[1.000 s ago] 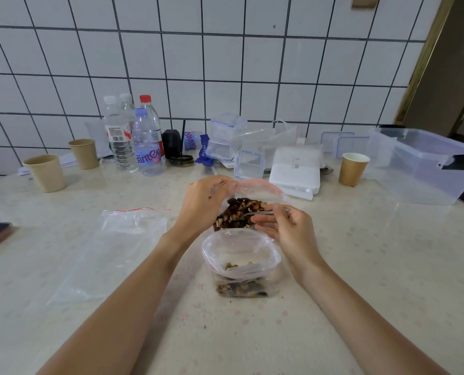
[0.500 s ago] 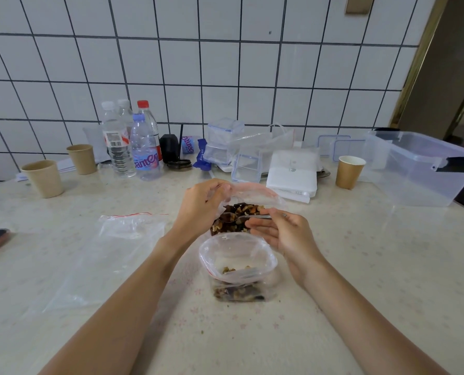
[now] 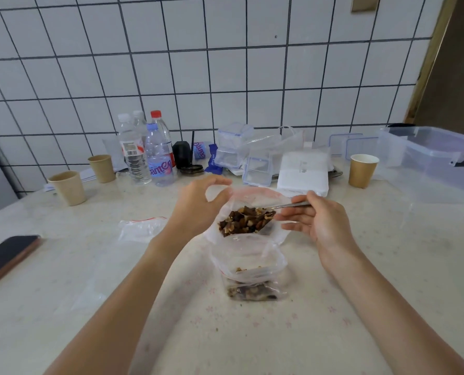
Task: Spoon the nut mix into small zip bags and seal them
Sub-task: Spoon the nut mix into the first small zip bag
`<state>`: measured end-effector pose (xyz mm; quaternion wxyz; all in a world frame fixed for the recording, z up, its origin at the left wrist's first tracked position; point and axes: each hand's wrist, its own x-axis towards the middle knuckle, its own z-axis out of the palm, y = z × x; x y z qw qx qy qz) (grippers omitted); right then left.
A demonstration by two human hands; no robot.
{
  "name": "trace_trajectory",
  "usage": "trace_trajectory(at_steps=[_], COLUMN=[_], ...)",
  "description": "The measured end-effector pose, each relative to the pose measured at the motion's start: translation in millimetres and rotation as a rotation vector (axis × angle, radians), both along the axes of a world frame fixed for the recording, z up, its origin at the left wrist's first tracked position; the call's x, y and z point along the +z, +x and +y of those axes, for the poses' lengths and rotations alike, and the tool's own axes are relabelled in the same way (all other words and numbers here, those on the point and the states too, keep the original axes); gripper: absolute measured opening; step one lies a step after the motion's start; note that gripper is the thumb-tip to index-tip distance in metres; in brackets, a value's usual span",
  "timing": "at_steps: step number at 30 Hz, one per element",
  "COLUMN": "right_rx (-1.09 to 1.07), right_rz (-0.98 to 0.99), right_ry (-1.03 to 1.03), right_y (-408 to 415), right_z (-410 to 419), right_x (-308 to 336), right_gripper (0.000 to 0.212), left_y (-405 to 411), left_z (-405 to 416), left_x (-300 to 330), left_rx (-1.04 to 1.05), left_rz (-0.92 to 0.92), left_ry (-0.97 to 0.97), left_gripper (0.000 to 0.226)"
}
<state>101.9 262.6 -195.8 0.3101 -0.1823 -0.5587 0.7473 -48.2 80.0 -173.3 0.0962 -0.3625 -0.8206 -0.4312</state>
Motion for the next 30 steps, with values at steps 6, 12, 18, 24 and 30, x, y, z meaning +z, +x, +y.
trace_trajectory(at_steps=[6, 12, 18, 24, 30], right_rx=[0.015, -0.005, 0.007, -0.014, -0.047], right_rz=[0.054, 0.049, 0.116, 0.259, 0.294], right_ry=[0.078, 0.233, 0.685, 1.163, 0.762], right_y=[15.0, 25.4, 33.6, 40.5, 33.6], right_z=[2.1, -3.2, -19.1, -33.9, -29.4], right_x=[16.3, 21.8, 20.0, 17.4, 14.5], right_gripper=[0.043, 0.043, 0.044, 0.03, 0.041], left_y=[29.7, 55.7, 64.3, 68.3, 66.1], left_z=[-32.1, -44.1, -45.0, -50.4, -53.3], left_x=[1.6, -12.5, -20.0, -19.1, -20.1], left_rx=[-0.009, -0.107, -0.138, -0.152, -0.095], left_rz=[0.028, -0.168, -0.281, -0.495, -0.387], left_ry=[-0.072, -0.168, -0.095, 0.023, -0.029], left_gripper=[0.012, 0.038, 0.015, 0.016, 0.014])
